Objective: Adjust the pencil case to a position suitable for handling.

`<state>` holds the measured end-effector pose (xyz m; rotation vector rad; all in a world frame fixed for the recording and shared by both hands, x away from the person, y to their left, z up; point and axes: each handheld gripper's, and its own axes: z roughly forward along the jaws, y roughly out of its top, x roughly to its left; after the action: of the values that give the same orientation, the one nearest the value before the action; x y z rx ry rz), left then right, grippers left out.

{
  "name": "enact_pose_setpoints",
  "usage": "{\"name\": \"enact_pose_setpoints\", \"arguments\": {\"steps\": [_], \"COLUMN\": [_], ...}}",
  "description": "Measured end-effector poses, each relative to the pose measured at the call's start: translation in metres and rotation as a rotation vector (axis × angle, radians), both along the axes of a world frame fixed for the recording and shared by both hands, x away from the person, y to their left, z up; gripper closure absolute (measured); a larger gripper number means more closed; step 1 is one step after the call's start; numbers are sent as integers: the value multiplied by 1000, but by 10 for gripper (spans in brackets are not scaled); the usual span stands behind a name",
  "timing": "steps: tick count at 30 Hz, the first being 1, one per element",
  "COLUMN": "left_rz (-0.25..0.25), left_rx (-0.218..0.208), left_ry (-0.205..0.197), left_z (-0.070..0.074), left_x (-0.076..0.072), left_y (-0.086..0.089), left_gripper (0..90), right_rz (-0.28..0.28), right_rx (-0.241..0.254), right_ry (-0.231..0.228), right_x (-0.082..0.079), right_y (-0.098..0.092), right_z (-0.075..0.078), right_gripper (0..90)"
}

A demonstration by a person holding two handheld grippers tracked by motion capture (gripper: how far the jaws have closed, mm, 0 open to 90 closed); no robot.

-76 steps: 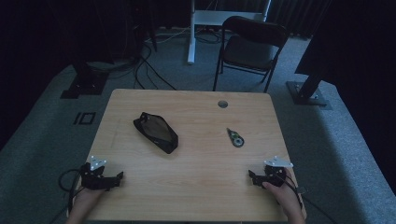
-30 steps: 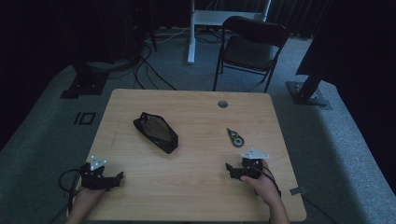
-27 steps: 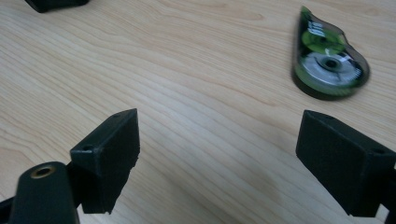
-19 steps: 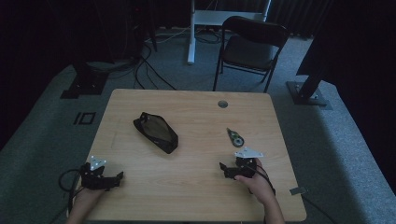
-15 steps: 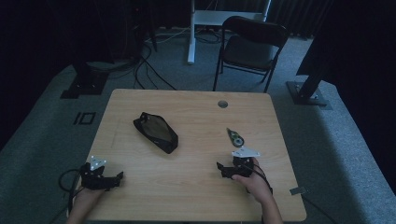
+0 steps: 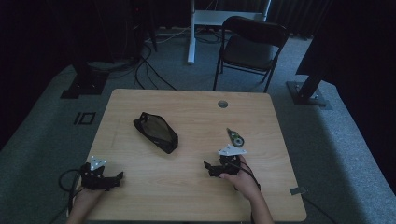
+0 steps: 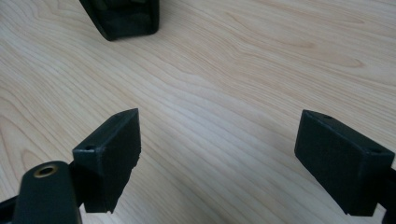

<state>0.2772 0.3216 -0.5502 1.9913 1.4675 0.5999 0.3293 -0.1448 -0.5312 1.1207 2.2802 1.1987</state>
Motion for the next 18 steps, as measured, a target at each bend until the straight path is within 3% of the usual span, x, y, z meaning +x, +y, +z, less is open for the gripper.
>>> {"name": "enact_pose_setpoints", "arguments": {"steps": [18], "left_rz": [0], "left_rx": [1], "left_ry": [0], "left_z": [0], "left_x": [0], "left_y": [0], "left_gripper": [2], "right_rz": [66], "right_rx": [15], "right_ry": [-7], "right_x": [8], "right_y": [35], "right_z": [2], "right_gripper": [168]}}
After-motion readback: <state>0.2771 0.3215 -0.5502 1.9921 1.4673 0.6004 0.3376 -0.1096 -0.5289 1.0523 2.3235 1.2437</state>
